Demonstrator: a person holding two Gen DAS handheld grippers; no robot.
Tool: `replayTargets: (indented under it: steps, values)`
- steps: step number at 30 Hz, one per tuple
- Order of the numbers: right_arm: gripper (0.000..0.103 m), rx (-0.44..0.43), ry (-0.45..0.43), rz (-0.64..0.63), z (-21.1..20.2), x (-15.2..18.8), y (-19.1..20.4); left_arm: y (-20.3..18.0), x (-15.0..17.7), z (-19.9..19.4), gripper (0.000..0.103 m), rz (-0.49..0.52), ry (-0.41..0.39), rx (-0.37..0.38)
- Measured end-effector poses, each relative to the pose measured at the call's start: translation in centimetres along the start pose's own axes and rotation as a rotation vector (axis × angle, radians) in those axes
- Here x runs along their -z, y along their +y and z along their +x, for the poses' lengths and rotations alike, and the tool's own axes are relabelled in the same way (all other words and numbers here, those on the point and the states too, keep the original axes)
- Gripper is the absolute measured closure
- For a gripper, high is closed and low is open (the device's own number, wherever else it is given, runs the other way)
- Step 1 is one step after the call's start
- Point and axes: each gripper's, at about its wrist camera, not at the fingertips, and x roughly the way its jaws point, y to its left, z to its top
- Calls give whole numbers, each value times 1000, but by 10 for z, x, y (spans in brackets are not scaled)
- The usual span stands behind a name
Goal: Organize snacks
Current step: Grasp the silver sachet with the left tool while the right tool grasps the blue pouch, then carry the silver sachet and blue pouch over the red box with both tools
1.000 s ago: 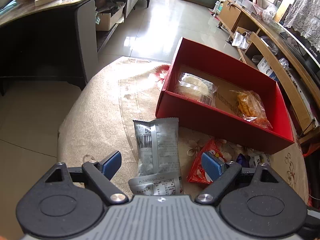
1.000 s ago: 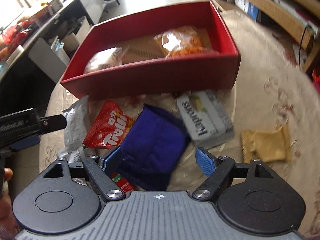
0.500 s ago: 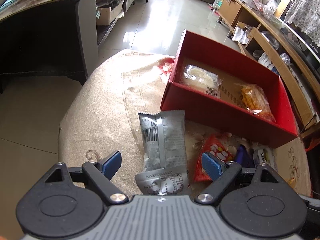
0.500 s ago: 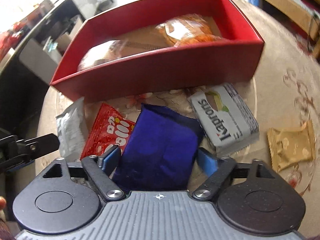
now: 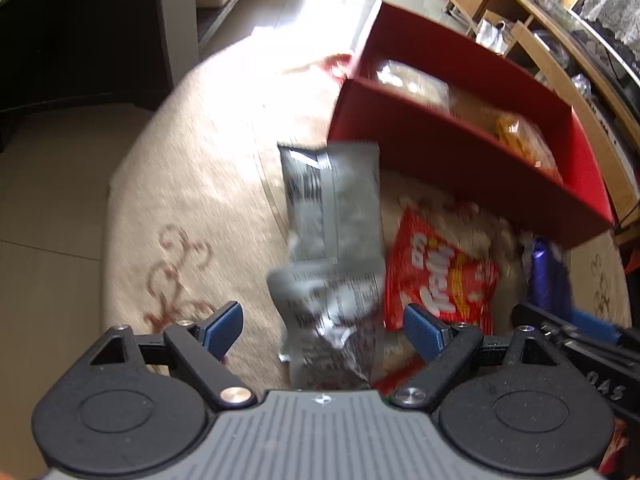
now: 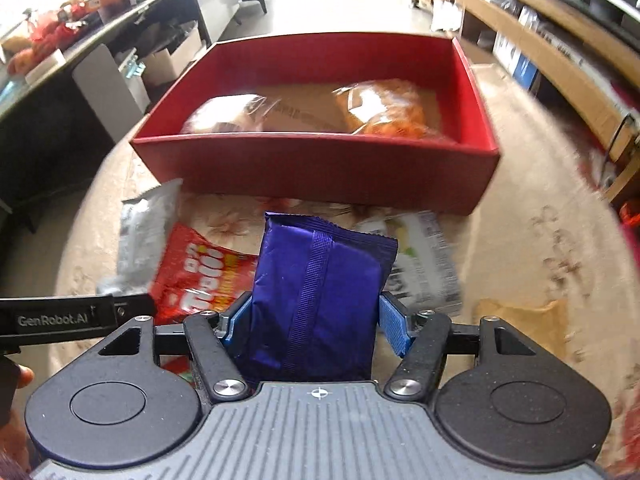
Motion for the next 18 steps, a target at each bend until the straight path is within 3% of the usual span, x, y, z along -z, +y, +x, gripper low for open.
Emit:
replayTargets:
  steps: [9, 11, 13, 14, 18]
  values:
    - [31, -36, 14, 17, -7, 8, -14, -28, 17, 14, 22, 84, -47, -126]
    - [31, -40, 14, 7, -8, 8, -13, -27, 20, 10, 32, 85, -54, -130]
    - [31, -42, 11, -3, -9, 9, -12, -22, 24, 4, 37, 67, -61, -123]
    - [31, -43, 11, -8, -10, 10, -11, -18, 27, 0, 46, 59, -67, -115]
    - [31, -50, 8, -20, -13, 11, -9, -3, 33, -6, 50, 24, -48, -75]
